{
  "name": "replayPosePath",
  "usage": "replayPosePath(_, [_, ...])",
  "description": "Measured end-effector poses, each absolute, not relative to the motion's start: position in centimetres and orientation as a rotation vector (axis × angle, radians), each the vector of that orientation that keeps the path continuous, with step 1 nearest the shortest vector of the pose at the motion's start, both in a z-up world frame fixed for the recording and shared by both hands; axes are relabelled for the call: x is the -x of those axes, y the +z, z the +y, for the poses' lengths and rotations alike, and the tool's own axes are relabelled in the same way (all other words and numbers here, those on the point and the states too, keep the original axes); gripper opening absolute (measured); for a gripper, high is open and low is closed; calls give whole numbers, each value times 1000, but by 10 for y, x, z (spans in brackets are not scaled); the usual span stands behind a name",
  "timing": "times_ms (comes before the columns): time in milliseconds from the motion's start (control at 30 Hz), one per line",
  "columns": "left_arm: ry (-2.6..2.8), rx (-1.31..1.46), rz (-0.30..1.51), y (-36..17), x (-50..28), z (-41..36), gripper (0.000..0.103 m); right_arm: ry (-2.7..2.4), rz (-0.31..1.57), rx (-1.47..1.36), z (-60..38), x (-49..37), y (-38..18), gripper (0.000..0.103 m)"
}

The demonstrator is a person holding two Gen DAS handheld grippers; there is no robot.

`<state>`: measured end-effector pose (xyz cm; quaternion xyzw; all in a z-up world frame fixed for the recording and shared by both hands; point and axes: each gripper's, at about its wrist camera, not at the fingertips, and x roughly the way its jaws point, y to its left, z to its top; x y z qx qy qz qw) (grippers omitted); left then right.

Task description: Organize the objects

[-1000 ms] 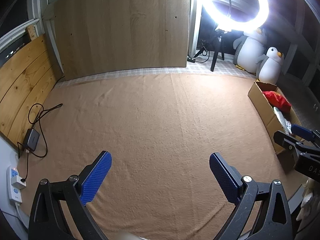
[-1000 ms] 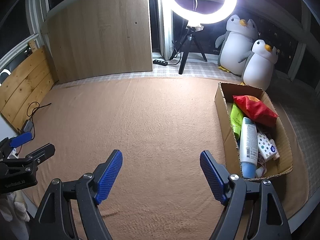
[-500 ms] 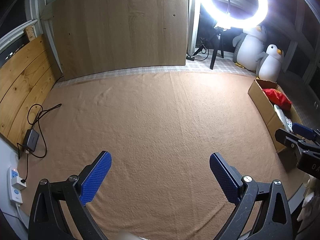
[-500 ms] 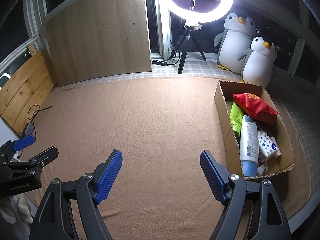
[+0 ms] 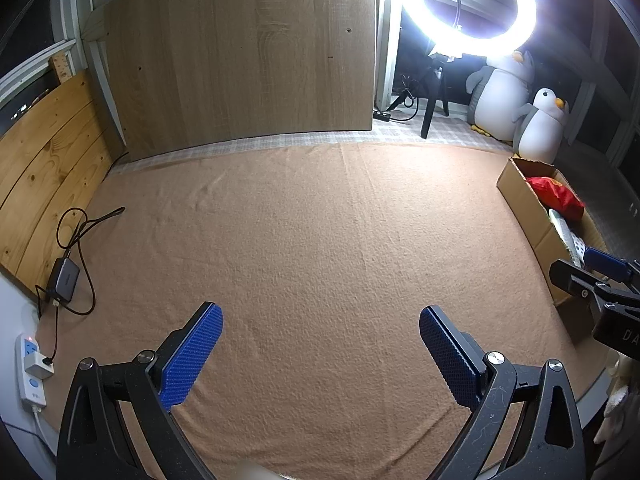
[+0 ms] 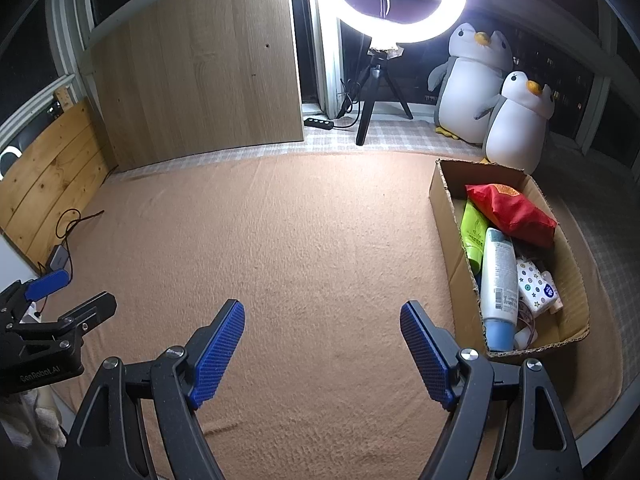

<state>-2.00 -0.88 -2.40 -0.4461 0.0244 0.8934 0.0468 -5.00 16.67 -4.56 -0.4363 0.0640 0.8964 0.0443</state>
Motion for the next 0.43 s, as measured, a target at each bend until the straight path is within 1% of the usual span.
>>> replayPosePath(433, [2717,1373,66,-28,21,-16,102,2731,194,1354,165,50,-50,77])
